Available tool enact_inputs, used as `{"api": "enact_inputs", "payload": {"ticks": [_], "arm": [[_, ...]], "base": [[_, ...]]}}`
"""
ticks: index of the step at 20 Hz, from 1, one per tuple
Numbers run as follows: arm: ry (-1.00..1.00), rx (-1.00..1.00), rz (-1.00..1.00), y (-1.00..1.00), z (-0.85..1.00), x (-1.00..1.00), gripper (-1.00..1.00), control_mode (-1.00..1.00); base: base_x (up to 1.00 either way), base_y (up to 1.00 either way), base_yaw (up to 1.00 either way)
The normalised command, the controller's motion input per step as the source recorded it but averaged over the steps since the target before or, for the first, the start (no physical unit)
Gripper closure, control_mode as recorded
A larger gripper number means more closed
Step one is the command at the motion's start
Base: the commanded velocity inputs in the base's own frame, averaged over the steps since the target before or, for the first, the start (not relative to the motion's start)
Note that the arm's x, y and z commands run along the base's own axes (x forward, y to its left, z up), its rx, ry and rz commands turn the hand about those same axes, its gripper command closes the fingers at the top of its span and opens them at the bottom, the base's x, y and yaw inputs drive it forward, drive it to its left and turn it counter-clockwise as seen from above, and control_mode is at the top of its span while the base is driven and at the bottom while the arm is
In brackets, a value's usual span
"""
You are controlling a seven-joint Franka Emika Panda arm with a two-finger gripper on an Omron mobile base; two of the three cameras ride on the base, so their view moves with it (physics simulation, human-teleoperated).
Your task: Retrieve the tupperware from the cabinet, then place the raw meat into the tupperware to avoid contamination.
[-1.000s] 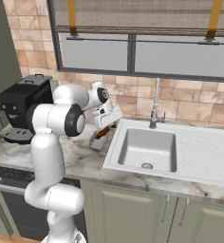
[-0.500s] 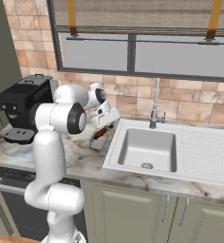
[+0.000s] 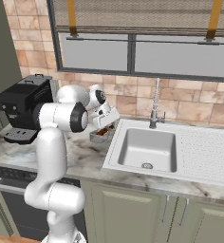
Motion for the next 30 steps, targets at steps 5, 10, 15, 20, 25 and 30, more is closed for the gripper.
{"api": "enact_inputs", "payload": {"ticks": [5,10,15,20,25,30], "arm": [[0.01,-0.01,0.00,0.00,-0.18,0.05,1.00,-1.00],[0.00,0.00,0.00,0.05,-0.05,0.00,-1.00,-1.00],[0.00,0.00,0.00,0.03,0.00,0.00,-1.00,-1.00],[0.00,0.00,0.00,0.02,0.00,-0.01,-1.00,-1.00],[0.00,0.00,0.00,0.02,0.00,-0.05,-1.00,-1.00],[0.00,0.00,-0.02,0.02,0.03,-0.06,-1.00,-1.00]], "base": [[0.00,0.00,0.00],[0.00,0.00,0.00],[0.00,0.00,0.00],[0.00,0.00,0.00],[0.00,0.00,0.00],[0.00,0.00,0.00]]}}
